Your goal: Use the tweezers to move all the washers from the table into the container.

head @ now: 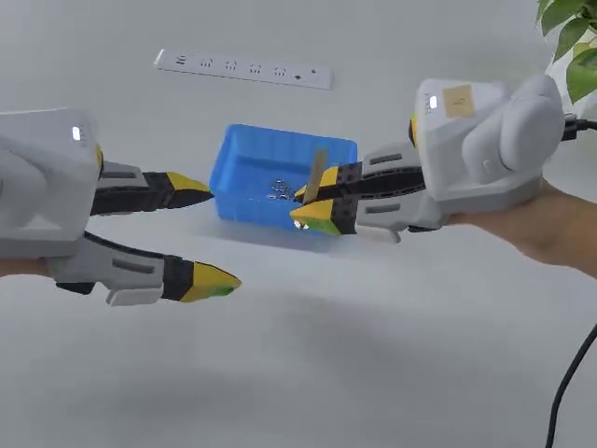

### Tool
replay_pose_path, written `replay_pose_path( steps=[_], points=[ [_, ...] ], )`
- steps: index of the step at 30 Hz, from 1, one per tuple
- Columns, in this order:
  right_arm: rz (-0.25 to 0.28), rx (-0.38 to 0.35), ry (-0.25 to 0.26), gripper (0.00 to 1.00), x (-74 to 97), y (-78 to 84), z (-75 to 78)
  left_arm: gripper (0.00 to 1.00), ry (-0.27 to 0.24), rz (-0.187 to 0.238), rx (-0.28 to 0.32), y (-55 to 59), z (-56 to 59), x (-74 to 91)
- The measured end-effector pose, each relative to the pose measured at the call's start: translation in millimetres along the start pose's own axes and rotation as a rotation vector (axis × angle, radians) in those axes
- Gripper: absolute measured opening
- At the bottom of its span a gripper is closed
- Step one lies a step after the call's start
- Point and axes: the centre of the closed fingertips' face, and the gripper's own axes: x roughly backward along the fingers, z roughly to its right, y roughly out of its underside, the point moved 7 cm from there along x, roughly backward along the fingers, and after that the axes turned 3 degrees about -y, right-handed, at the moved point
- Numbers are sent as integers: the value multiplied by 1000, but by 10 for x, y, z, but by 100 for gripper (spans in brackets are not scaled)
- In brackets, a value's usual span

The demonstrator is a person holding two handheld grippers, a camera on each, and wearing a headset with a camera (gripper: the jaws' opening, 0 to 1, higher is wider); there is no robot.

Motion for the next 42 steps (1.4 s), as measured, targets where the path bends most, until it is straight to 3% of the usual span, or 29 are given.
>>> replay_pose_path(
  steps=[13,21,25,29,32,35,39,42],
  points=[
    [16,43,38,9,-83,-235,465,92,-86,-2,-28,103,-111,208],
    [-18,28,63,9,-282,-46,753,99,-112,0,19,185,-137,292],
    [-29,-31,88,9,-389,120,868,99,-127,-7,48,273,-145,324],
    [-55,-55,84,9,-480,239,888,99,-130,-30,54,338,-141,350],
    [-77,-66,72,9,-528,319,866,99,-118,18,102,294,-125,373],
    [-78,-76,63,9,-549,342,832,99,-135,3,85,302,-140,375],
    [-84,-86,58,9,-566,368,796,99,-130,30,139,293,-148,372],
    [-78,-106,46,9,-569,382,770,99,-132,37,144,287,-152,372]
  ],
)
